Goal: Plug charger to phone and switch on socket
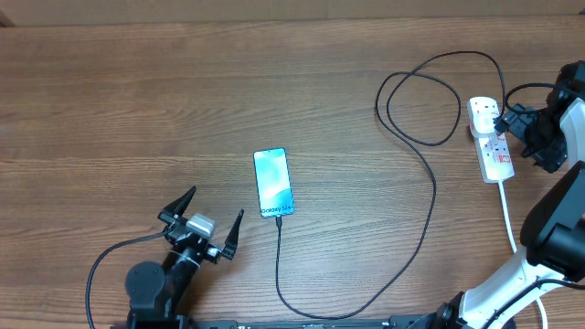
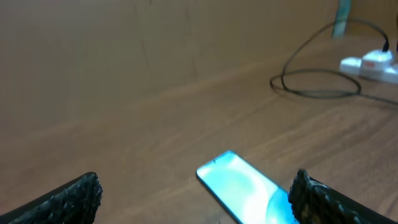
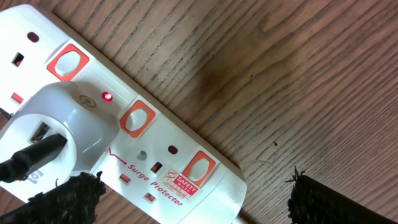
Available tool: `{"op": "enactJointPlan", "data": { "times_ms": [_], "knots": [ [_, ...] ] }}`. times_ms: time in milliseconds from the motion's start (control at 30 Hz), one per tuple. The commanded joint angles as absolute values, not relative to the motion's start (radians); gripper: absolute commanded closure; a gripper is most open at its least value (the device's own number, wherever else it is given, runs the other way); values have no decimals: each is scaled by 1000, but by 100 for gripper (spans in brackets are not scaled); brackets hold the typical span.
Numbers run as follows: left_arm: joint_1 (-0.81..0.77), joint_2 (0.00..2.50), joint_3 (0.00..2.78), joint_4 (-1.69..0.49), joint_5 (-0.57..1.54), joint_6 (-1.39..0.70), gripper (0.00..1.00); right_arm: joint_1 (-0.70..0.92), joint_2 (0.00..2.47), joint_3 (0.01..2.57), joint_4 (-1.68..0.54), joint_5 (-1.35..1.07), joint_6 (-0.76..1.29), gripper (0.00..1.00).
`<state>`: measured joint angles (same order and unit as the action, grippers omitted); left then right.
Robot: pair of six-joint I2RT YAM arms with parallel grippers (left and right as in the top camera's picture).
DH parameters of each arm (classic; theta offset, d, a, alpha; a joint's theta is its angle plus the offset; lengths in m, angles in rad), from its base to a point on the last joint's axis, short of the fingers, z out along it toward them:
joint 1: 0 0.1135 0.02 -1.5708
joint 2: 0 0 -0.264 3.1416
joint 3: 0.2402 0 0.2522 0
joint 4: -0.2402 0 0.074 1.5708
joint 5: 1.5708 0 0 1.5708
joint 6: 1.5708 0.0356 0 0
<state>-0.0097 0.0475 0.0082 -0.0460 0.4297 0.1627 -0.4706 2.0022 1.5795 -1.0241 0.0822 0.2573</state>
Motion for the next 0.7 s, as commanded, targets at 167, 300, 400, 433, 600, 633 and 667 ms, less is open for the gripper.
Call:
{"op": "enactJointPlan", "data": {
  "times_ms": [167, 300, 400, 433, 600, 633, 667],
  "knots": [
    [-12, 2, 5, -51, 423, 151, 0, -471, 1977, 1596, -1022, 84, 253, 0],
    [-11, 3, 5, -47, 420, 131, 0, -471, 1977, 1596, -1022, 84, 253, 0],
    [-12, 3, 5, -46, 419, 130, 0, -471, 1977, 1596, -1022, 84, 253, 0],
    [-12, 3, 5, -46, 419, 130, 0, -471, 1977, 1596, -1022, 84, 253, 0],
    [-12, 4, 5, -46, 419, 130, 0, -471, 1977, 1596, -1022, 84, 253, 0],
    [-12, 4, 5, -46, 419, 130, 0, -471, 1977, 1596, -1022, 84, 253, 0],
    [-12, 4, 5, -46, 419, 130, 0, -471, 1977, 1596, -1022, 84, 253, 0]
  ]
}}
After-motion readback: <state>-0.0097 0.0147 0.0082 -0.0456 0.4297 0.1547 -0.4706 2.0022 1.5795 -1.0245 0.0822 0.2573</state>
